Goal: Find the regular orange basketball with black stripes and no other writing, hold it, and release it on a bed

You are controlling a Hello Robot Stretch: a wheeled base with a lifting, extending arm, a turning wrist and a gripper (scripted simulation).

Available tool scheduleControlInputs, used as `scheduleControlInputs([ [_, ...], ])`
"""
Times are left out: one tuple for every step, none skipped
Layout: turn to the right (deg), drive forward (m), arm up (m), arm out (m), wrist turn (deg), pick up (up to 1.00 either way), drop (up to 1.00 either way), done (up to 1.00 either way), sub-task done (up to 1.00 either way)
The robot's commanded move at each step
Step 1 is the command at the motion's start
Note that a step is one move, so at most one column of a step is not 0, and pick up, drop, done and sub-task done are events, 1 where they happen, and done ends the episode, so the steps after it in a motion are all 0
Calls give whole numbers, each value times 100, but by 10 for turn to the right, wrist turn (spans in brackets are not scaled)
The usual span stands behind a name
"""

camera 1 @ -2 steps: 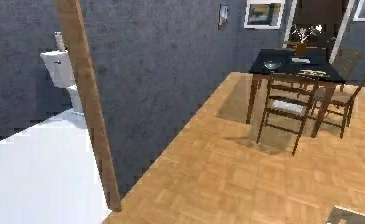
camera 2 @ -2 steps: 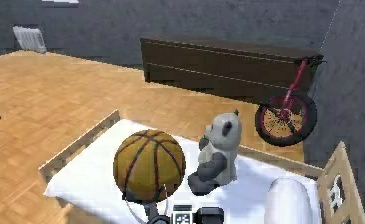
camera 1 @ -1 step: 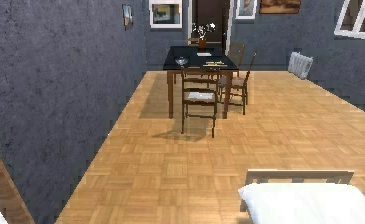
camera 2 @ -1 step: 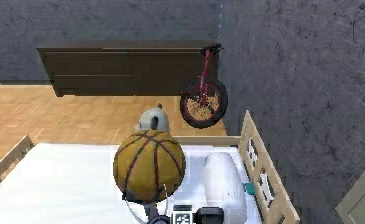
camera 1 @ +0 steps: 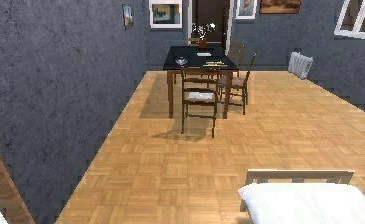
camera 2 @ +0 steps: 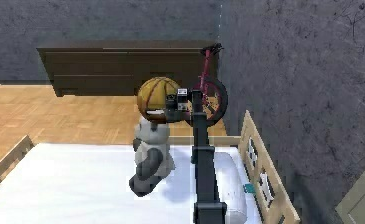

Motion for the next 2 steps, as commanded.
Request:
scheduleControlInputs([
  [0, 0, 0, 0, -450, 0, 0, 0, 0],
  [0, 0, 0, 0, -240, 0, 0, 0, 0],
])
